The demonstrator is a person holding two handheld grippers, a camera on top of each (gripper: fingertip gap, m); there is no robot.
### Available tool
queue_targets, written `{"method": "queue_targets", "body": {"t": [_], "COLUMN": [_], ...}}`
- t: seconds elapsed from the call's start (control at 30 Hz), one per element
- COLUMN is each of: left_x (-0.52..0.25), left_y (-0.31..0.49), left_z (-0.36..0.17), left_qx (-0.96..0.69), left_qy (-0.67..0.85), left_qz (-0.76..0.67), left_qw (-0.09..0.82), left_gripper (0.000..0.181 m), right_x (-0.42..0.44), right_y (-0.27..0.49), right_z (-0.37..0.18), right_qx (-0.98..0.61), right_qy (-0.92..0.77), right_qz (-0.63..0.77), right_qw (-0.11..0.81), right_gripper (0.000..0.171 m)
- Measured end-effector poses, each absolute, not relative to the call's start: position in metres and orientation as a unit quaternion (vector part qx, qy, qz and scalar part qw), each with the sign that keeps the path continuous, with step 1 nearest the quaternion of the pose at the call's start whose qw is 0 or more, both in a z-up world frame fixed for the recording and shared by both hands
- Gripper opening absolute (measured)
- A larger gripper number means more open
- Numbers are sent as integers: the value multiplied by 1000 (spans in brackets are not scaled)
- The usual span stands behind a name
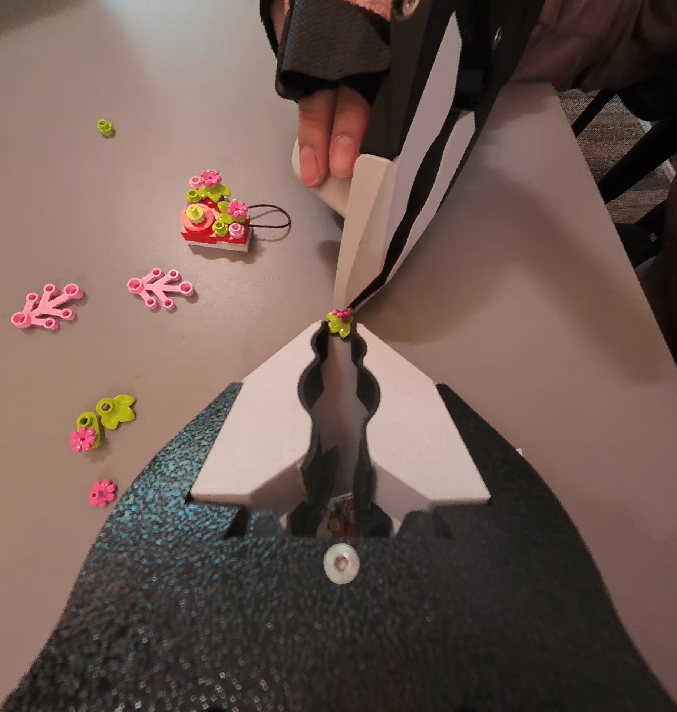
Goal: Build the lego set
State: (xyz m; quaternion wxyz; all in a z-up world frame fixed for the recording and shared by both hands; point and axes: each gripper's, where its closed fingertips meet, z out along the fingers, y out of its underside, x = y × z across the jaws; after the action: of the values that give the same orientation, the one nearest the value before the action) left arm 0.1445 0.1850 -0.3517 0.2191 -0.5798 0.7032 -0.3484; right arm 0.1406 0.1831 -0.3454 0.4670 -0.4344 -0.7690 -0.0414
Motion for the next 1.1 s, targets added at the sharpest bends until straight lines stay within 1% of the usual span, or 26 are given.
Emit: {"method": "queue_targets", "body": {"t": [0.17,0.5,0.73,0.87,0.97,1.1], "left_x": [144,143,143,140,136,133], "left_y": [185,185,182,185,194,205], "left_z": [-351,-351,-351,-351,-351,-345], "left_qx": [-580,-580,-578,-578,-581,-586], "left_qy": [702,703,708,713,717,708], "left_qz": [-350,-351,-347,-337,-313,-308], "left_qw": [218,216,209,210,225,244], "left_gripper": [10,10,10,10,10,10], "right_x": [141,141,143,141,141,148], "right_y": [184,185,187,185,189,202], "right_z": [-347,-344,-339,-335,-327,-323], "right_qx": [-438,-441,-440,-456,-488,-525], "right_qy": [-769,-761,-759,-745,-714,-679], "right_qz": [-43,-36,-43,-11,31,47], "right_qw": [465,474,479,486,501,511], "right_gripper": [5,0,0,0,0,0]}}
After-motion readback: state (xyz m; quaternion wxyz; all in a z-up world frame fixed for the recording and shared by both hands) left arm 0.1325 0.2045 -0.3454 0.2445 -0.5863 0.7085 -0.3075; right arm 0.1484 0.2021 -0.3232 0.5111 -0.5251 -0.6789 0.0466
